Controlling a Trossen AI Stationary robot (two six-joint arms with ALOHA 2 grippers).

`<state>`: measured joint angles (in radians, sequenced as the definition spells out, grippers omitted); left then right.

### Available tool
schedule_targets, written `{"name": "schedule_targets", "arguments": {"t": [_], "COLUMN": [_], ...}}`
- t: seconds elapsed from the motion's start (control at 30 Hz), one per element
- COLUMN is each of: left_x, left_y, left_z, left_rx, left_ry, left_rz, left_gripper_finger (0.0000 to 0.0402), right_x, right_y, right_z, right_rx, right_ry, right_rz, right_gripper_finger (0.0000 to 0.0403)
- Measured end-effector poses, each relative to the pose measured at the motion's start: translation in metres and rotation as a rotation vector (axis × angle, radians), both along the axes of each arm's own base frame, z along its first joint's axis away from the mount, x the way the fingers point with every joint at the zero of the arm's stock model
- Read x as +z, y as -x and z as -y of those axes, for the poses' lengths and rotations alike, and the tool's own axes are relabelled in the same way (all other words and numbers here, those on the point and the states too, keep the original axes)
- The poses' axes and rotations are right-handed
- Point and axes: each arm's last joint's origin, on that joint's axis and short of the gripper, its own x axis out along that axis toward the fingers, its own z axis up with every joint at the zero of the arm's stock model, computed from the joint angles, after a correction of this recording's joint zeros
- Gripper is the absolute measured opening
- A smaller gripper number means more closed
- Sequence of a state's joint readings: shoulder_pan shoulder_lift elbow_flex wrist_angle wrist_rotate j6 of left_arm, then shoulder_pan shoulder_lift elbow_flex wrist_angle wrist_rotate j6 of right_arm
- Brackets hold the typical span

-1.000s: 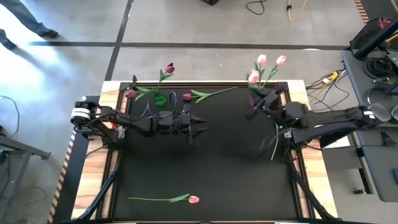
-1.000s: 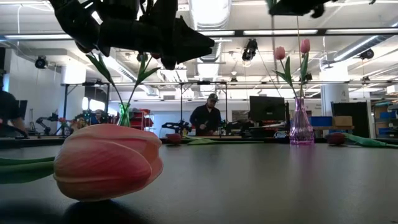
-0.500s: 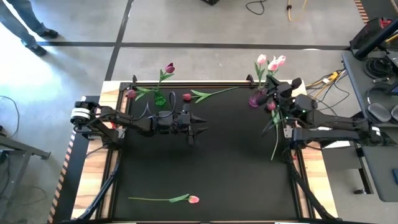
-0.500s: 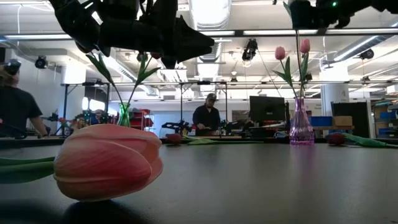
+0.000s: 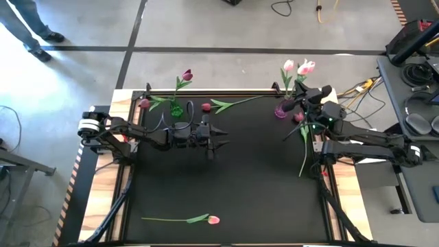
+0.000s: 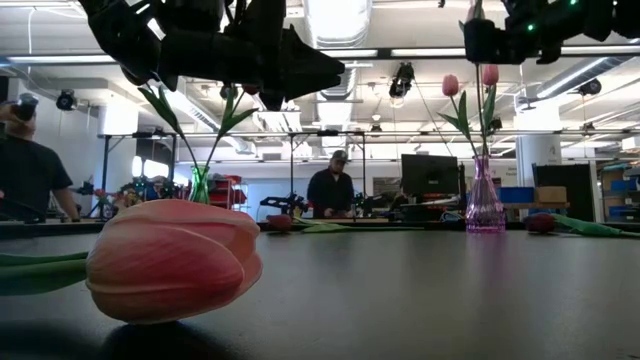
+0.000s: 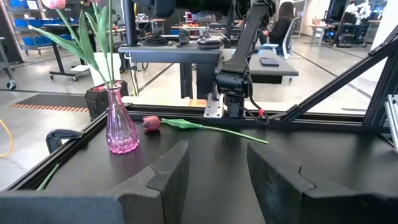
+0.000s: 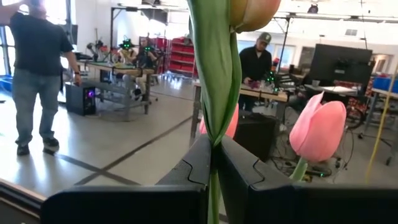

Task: Sort flowers into vase by color
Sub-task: Put the pink flower into the violet vase

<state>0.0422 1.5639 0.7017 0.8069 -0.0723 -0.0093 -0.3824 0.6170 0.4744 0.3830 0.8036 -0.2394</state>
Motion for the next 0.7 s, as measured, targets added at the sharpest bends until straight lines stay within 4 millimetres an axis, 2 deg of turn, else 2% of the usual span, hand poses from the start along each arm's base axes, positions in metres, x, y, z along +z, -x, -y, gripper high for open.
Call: {"name": "schedule_targets", "arguments": {"t": [0.37, 0.7], "left_x": [0.0, 0.0], "left_y": [0.0, 0.0], "left_z": [0.0, 0.0], "left_rx": [0.001, 0.001], "left_ry": [0.0, 0.0], "left_rz": [-0.001, -0.003], "left_gripper_finger": [0.0148, 0.0148], "right_x": [0.008, -0.005], "right_y": [0.001, -0.002], "right_z": [0.0, 0.001], "right_rx": [0.003, -0.005], "right_ry": [0.019, -0.01], "right_rz": [0.089, 0.068], "right_gripper_finger": [0.0013, 0.0013]}}
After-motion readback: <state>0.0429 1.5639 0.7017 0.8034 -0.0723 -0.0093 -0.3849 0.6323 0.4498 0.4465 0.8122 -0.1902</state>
